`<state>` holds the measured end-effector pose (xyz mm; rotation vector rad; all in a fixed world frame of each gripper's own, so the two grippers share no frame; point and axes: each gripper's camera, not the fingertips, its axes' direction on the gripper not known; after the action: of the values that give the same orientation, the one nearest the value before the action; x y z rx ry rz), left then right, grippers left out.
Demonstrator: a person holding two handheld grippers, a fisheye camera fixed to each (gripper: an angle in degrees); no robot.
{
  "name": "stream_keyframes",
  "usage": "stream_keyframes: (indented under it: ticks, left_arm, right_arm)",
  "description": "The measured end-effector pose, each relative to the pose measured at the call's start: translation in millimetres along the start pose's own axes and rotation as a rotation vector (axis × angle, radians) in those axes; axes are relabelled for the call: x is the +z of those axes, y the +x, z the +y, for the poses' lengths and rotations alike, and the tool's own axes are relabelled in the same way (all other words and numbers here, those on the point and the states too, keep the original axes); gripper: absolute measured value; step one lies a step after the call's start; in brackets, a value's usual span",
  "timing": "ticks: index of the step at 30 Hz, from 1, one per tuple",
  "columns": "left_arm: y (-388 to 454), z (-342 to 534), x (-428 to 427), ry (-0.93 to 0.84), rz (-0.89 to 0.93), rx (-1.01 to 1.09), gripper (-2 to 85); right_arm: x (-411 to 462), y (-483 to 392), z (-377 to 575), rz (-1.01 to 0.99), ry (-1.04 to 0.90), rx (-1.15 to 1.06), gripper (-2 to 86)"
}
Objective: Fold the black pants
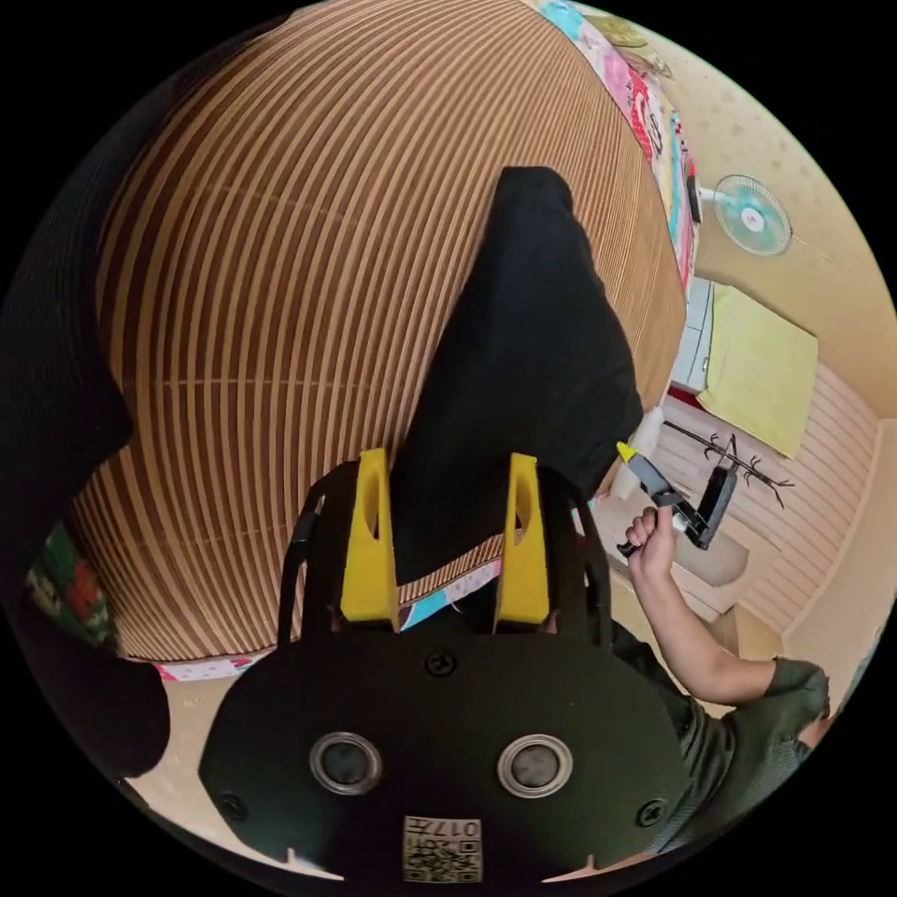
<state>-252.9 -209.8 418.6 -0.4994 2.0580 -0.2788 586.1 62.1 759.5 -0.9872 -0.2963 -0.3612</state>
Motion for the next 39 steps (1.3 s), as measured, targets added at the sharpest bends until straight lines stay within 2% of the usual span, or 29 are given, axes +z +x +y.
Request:
stream_keyframes:
  ticks: [2, 4, 6, 8, 10, 16, 19, 21, 23, 25, 27, 28, 29, 32, 36, 39]
  left_arm:
    - [-3, -2, 9, -0.086, 0.258, 0.073, 6.7]
    - [10, 6, 3, -0.046, 0.304, 0.160, 6.4]
    - [39, 15, -6, -0.030, 0.287, 0.288, 6.3]
    - [96, 33, -19, -0.026, 0.276, 0.512, 5.9]
    - [138, 48, -29, -0.002, 0.230, 0.623, 5.8]
    - [231, 55, -30, 0.060, 0.070, 0.729, 6.1]
    - [267, 29, 16, 0.014, 0.035, 0.778, 6.6]
    - [280, 4, 56, -0.019, 0.053, 0.763, 7.0]
    - [284, -37, 102, -0.103, 0.189, 0.728, 4.2]
    - [277, -65, 119, -0.176, 0.255, 0.694, 4.6]
    - [256, -83, 117, -0.142, 0.188, 0.616, 8.8]
    - [235, -91, 108, -0.082, 0.061, 0.560, 11.2]
    - [210, -98, 96, -0.025, -0.085, 0.490, 12.6]
    - [132, -120, 63, 0.085, -0.265, 0.278, 15.4]
    - [62, -162, 33, 0.119, -0.246, 0.137, 17.6]
    - [35, -216, 44, 0.002, -0.225, 0.177, 20.3]
  right_arm:
    - [10, -2, 0, -0.031, -0.050, -0.005, 0.4]
    - [23, -5, -2, -0.134, -0.109, 0.030, 0.4]
    - [23, -5, -4, -0.152, -0.119, 0.093, 0.4]
    - [23, -2, -6, -0.247, -0.130, 0.168, 0.4]
    - [25, -4, -4, -0.462, -0.138, 0.193, 0.4]
    - [28, -37, -5, -0.934, -0.299, 0.013, 0.4]
    - [0, -14, 3, -0.922, -0.274, 0.026, 0.5]
    - [-24, 21, 17, -0.869, -0.203, 0.097, 0.6]
    - [-49, 65, 39, -0.863, -0.112, 0.211, 0.8]
    - [-73, 126, 75, -0.777, -0.080, 0.430, 1.1]
    - [-89, 164, 106, -0.688, -0.095, 0.563, 1.4]
    - [-103, 181, 125, -0.691, -0.054, 0.589, 1.8]
    - [-109, 187, 132, -0.710, -0.034, 0.591, 2.1]
    - [-122, 196, 156, -0.863, -0.007, 0.541, 5.8]
    - [-110, 163, 161, -0.973, -0.097, 0.461, 14.7]
    - [-101, 129, 150, -1.007, -0.125, 0.422, 17.6]
